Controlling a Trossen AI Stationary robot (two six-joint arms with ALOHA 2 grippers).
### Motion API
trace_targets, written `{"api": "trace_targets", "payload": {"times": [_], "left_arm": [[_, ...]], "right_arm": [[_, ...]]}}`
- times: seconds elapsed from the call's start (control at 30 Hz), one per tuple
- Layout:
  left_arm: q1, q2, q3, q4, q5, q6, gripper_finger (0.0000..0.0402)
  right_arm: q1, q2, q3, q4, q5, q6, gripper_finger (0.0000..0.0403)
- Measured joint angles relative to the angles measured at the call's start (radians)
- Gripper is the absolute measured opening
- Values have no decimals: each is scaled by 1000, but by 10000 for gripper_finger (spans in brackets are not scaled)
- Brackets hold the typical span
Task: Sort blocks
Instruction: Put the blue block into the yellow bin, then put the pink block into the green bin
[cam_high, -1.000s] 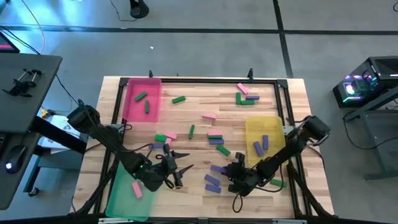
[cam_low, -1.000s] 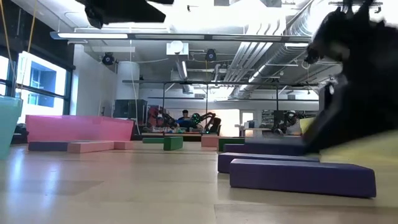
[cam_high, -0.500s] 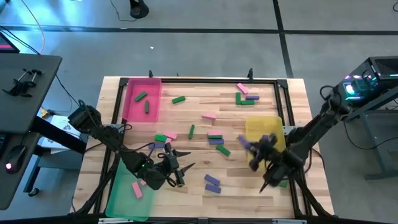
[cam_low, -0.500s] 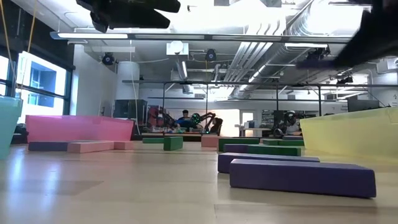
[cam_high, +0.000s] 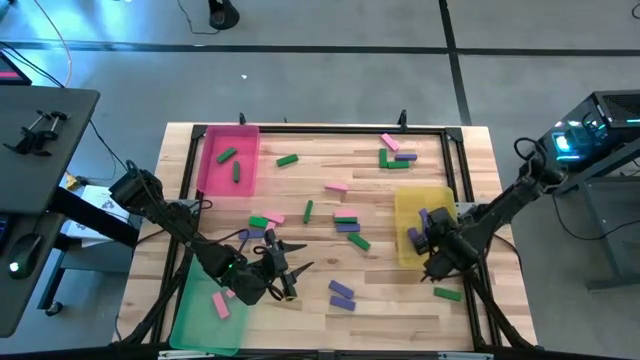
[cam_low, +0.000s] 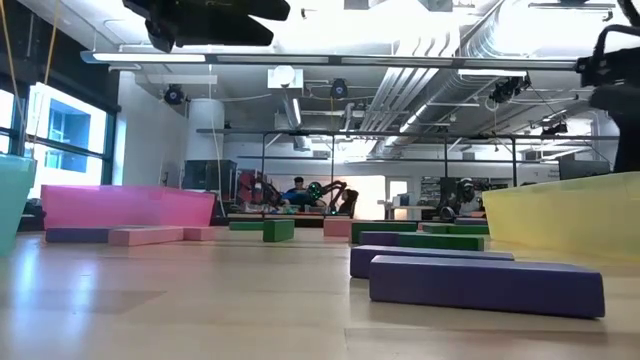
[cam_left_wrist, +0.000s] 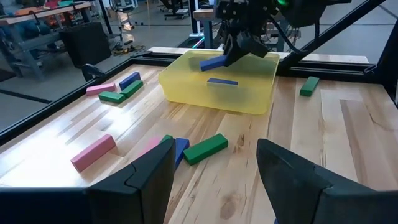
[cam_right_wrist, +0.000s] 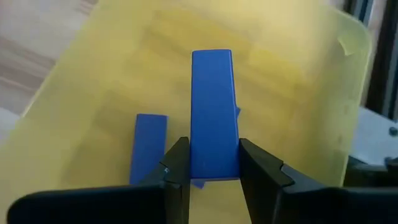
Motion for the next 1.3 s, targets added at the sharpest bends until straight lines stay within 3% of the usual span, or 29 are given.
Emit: {"api": "trace_targets", "payload": {"times": [0.2, 0.4, 0.73, 0.87, 1.13, 1.3], "left_arm": [[5, 0, 0, 0, 1, 0, 213], [4, 0, 0, 0, 1, 0, 213], [4, 0, 0, 0, 0, 0, 213], [4, 0, 0, 0, 0, 0, 213], [4, 0, 0, 1, 0, -1, 213], [4, 0, 0, 1, 33, -1, 213]], "right_arm": [[-90, -2, 1, 48, -91, -113, 88], [-163, 8, 1, 195, -94, -292, 90], [-252, 119, 2, 190, -130, -427, 92], [-258, 167, 1, 190, -129, -449, 110], [-247, 146, 25, 87, -91, -456, 178], [-186, 109, 94, -28, 45, -364, 184]]}}
